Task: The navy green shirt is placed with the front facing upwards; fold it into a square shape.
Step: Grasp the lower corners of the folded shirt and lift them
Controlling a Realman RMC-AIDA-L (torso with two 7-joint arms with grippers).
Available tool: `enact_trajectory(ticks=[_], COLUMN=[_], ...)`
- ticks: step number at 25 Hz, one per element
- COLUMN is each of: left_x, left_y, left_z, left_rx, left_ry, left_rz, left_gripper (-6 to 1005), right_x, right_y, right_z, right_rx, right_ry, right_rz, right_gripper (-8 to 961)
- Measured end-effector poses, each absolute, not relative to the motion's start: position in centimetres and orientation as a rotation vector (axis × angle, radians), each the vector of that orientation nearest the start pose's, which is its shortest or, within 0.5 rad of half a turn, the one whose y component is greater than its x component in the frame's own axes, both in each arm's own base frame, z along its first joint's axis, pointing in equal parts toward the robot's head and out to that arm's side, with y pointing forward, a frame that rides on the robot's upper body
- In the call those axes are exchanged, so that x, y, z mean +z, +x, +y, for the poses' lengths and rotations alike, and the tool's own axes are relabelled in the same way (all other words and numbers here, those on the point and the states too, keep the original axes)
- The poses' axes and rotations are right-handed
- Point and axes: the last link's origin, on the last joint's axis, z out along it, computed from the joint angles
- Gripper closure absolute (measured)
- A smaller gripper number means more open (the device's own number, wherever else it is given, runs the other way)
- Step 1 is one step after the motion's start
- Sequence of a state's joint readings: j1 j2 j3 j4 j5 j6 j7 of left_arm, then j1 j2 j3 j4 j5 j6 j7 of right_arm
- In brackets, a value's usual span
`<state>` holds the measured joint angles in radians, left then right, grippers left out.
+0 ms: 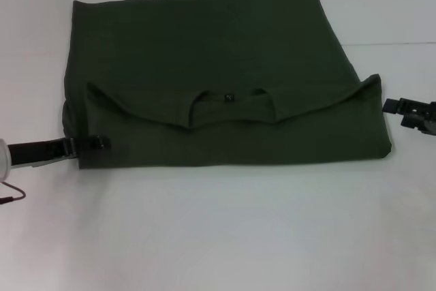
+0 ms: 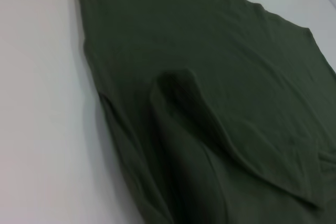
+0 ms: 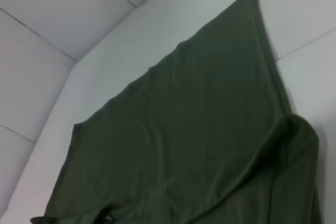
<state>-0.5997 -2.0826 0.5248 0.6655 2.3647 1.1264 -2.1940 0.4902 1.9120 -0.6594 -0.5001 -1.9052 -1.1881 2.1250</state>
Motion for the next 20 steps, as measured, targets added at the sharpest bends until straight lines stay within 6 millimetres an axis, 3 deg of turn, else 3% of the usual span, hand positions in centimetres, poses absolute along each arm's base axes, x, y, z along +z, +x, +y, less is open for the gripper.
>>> enact_trajectory(ticks=[10, 20], left_x=[0.76, 0.71], left_y=[-31.88, -32.04], left_z=[37.37, 37.38], left_rx=[-0.415, -0.397], left_ry=[-2.052, -2.063], left_rz=[-1.621, -1.584], left_gripper=[152, 250], right_x=[6.27, 6.27], right_y=[34.76, 34.82], right_z=[36.06, 35.99], right_rx=[0.749, 0.753], right_ry=[-1.912, -1.907], right_rz=[1.673, 1.675], right_gripper=[145, 145])
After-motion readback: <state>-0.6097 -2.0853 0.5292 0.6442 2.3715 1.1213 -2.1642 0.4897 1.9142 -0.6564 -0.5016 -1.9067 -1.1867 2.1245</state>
